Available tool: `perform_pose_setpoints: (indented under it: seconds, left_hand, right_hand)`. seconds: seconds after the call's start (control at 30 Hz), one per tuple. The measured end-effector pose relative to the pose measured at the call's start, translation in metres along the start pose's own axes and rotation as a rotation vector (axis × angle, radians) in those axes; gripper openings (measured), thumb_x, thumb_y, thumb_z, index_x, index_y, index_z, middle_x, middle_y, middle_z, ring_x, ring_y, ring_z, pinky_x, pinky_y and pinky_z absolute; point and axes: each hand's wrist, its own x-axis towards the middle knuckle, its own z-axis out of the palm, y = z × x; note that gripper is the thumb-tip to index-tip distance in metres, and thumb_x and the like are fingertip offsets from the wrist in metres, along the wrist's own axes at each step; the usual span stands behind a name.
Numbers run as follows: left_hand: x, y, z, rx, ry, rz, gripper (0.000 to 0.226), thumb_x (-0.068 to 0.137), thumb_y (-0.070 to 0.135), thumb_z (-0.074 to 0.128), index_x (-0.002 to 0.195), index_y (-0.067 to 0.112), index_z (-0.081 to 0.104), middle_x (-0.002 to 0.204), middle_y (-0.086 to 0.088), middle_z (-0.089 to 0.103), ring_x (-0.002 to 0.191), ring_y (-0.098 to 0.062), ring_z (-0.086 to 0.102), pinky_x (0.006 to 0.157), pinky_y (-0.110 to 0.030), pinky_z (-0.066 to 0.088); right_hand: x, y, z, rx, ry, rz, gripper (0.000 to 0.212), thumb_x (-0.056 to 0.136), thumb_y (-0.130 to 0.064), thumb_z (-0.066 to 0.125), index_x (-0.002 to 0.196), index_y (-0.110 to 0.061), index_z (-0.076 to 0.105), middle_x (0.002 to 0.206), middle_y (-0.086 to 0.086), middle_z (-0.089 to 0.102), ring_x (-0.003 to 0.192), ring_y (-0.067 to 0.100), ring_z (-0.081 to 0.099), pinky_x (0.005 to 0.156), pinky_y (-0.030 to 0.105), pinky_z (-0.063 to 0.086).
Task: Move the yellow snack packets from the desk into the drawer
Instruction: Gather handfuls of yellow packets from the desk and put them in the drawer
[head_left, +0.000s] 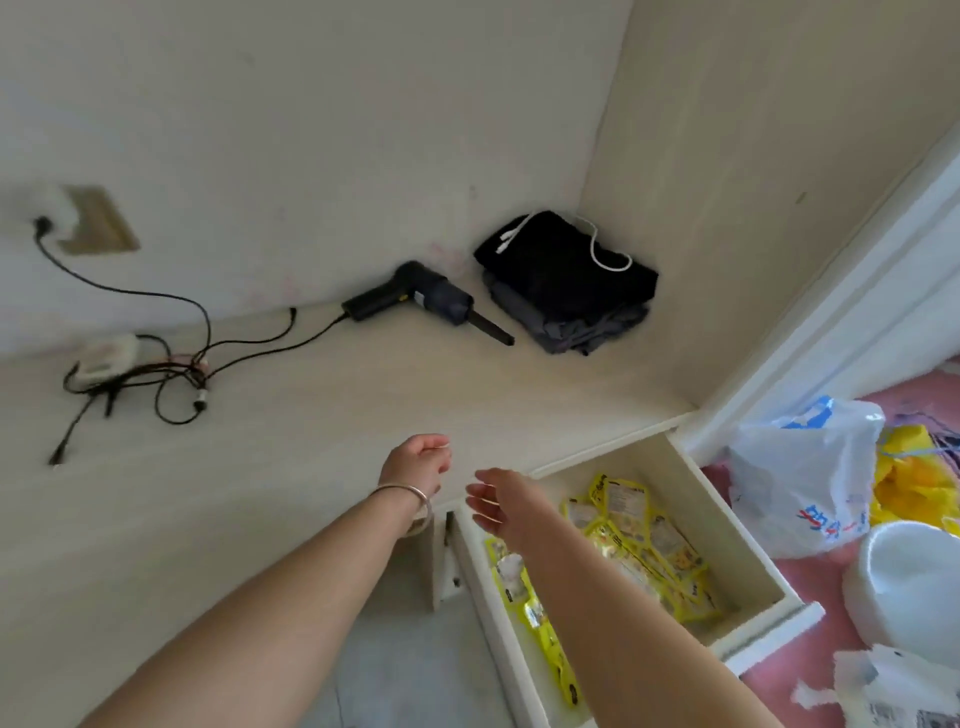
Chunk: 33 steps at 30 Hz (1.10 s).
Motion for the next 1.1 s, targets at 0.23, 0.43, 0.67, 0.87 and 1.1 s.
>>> perform_pose_setpoints:
  seconds: [0.23,0.43,0.67,0.87,1.1]
  left_hand:
    - [-0.015,-0.024,-0.169,-0.182,0.281,-0.023,0.022,0.09,0.008,0.052,0.109,0.012,0.064,0.099,-0.008,0.063,0.094,-0.019,0.061,0.066,-0.024,0.048]
    - [-0.057,-0.069,-0.32,-0.294,0.455,-0.046,0.016,0.088,0.01,0.053,0.094,0.022,0.062,0.092,-0.005,0.065,0.091,-0.019,0.063,0.073,-0.031,0.05]
    - [-0.117,-0.14,-0.463,-0.489,0.669,-0.068,0.017,0.091,0.002,0.05,0.094,0.015,0.06,0.078,-0.001,0.06,0.075,-0.015,0.058,0.063,-0.028,0.041]
    - [-0.149,-0.184,-0.544,-0.57,0.863,-0.134,0.021,0.089,0.002,0.051,0.092,0.02,0.061,0.083,-0.003,0.062,0.075,-0.019,0.055,0.064,-0.028,0.042]
    - [-0.147,-0.202,-0.593,-0.676,1.002,-0.179,0.022,0.089,0.002,0.052,0.084,0.021,0.062,0.089,-0.005,0.062,0.074,-0.018,0.056,0.067,-0.03,0.043]
  right_hand:
    - [-0.02,0.035,0.142,-0.247,-0.148,0.002,0.013,0.093,-0.015,0.052,0.081,-0.016,0.059,0.076,0.002,0.063,0.064,0.014,0.059,0.055,0.024,0.045]
    - [-0.053,0.095,0.277,-0.432,-0.263,0.003,0.011,0.092,-0.014,0.055,0.082,-0.014,0.059,0.077,0.003,0.063,0.065,0.015,0.059,0.057,0.025,0.045]
    - [-0.091,0.163,0.416,-0.656,-0.39,-0.04,0.014,0.092,-0.012,0.053,0.078,-0.015,0.056,0.073,0.001,0.06,0.063,0.012,0.056,0.058,0.025,0.043]
    - [-0.101,0.206,0.505,-0.791,-0.507,-0.113,0.01,0.09,-0.013,0.055,0.083,-0.014,0.061,0.069,0.002,0.061,0.06,0.013,0.055,0.052,0.023,0.041]
    - [-0.088,0.223,0.58,-0.957,-0.587,-0.16,0.02,0.092,-0.003,0.049,0.082,-0.016,0.06,0.066,0.002,0.06,0.047,0.011,0.051,0.04,0.02,0.038]
